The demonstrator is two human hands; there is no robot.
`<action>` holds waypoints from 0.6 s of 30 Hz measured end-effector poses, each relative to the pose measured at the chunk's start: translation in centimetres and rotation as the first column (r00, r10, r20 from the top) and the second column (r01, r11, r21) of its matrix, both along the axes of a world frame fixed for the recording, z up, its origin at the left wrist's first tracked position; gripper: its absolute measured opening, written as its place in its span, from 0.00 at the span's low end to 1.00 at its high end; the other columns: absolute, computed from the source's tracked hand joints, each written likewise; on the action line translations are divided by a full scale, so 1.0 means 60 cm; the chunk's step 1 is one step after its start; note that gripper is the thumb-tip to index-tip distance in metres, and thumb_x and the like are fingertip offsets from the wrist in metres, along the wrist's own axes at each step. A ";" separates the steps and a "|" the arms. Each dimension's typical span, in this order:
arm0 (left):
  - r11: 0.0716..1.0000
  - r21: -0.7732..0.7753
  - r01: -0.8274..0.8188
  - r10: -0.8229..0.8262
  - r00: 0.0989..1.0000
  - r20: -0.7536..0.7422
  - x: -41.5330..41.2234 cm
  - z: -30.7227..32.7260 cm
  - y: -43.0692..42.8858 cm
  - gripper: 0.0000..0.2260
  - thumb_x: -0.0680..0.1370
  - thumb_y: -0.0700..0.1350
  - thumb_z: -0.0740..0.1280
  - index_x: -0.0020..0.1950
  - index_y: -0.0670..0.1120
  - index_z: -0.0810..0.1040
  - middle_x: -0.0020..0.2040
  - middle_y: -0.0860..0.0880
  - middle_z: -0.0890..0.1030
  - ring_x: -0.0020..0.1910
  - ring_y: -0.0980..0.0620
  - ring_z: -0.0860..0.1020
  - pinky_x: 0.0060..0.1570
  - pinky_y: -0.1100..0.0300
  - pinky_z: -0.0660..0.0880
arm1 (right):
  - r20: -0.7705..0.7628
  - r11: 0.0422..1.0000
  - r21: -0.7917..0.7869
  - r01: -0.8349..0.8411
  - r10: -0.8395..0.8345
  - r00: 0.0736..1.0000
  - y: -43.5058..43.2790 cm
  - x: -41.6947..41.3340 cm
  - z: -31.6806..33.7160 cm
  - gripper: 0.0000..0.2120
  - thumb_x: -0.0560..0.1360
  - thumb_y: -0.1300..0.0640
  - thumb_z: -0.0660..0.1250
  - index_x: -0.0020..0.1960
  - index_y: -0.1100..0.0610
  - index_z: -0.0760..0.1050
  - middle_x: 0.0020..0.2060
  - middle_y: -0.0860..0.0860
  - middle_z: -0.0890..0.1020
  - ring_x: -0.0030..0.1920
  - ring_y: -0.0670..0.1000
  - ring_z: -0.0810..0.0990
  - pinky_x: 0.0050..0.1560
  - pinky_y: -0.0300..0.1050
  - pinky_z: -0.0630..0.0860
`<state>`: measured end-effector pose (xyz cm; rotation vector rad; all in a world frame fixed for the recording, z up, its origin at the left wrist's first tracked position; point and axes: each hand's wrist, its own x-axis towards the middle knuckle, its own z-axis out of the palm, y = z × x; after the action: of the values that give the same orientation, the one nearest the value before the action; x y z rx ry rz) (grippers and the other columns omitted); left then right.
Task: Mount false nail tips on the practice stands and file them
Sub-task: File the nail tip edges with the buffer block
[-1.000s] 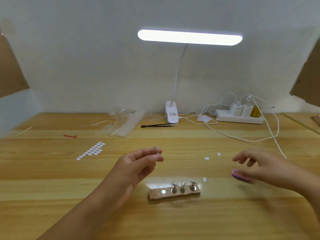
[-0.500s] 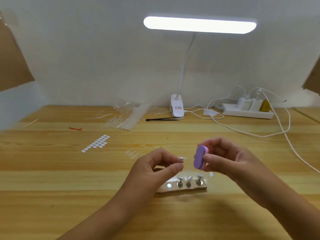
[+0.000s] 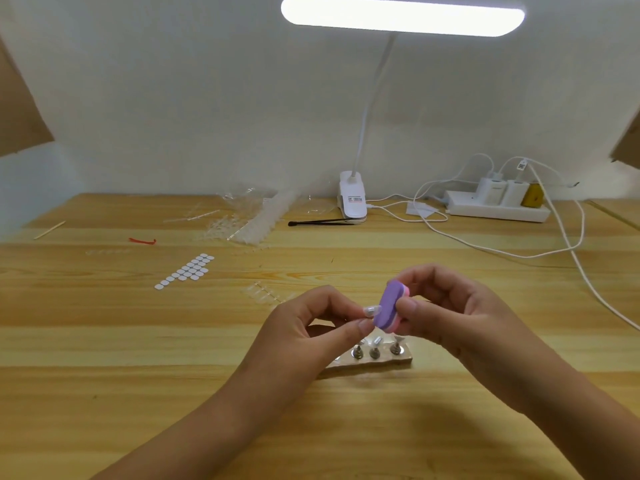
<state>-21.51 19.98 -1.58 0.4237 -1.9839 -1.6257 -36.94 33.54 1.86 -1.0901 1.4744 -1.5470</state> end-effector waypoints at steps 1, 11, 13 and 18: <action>1.000 -0.001 0.001 -0.001 1.000 0.000 0.001 0.000 0.000 0.07 0.67 0.58 0.75 0.40 0.57 0.83 0.42 0.54 0.85 0.40 0.58 0.82 0.42 0.63 0.77 | -0.002 1.000 0.017 -0.021 0.021 1.000 0.001 0.000 0.001 0.11 0.67 0.55 0.78 0.49 0.54 0.81 0.45 0.55 0.85 0.44 0.54 0.84 0.48 0.42 0.80; 1.000 0.015 -0.014 0.014 0.999 0.047 0.000 0.002 -0.002 0.02 0.72 0.50 0.75 0.42 0.58 0.84 0.42 0.55 0.84 0.43 0.61 0.81 0.43 0.70 0.75 | 0.055 0.998 -0.009 0.059 -0.058 0.997 -0.001 -0.004 -0.005 0.12 0.65 0.51 0.75 0.48 0.51 0.82 0.43 0.52 0.85 0.44 0.50 0.84 0.46 0.39 0.80; 0.998 0.063 0.010 -0.015 0.997 0.080 -0.001 0.004 -0.002 0.04 0.72 0.49 0.76 0.44 0.58 0.84 0.44 0.56 0.85 0.44 0.62 0.81 0.40 0.71 0.74 | 0.052 0.998 -0.013 0.067 -0.066 0.996 -0.001 -0.004 -0.007 0.11 0.66 0.52 0.77 0.48 0.50 0.82 0.43 0.52 0.85 0.43 0.50 0.84 0.46 0.40 0.80; 0.975 0.221 0.034 -0.062 0.991 0.121 0.001 0.002 -0.005 0.18 0.64 0.65 0.70 0.48 0.56 0.85 0.48 0.55 0.85 0.47 0.60 0.82 0.49 0.59 0.76 | -0.004 1.000 0.002 0.030 -0.030 1.000 -0.001 0.002 -0.009 0.10 0.69 0.55 0.76 0.50 0.51 0.81 0.44 0.50 0.84 0.44 0.51 0.84 0.47 0.41 0.80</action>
<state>-21.45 19.71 -1.44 0.5795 -1.9251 -1.8996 -36.80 33.46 1.34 -1.0754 1.5006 -1.5645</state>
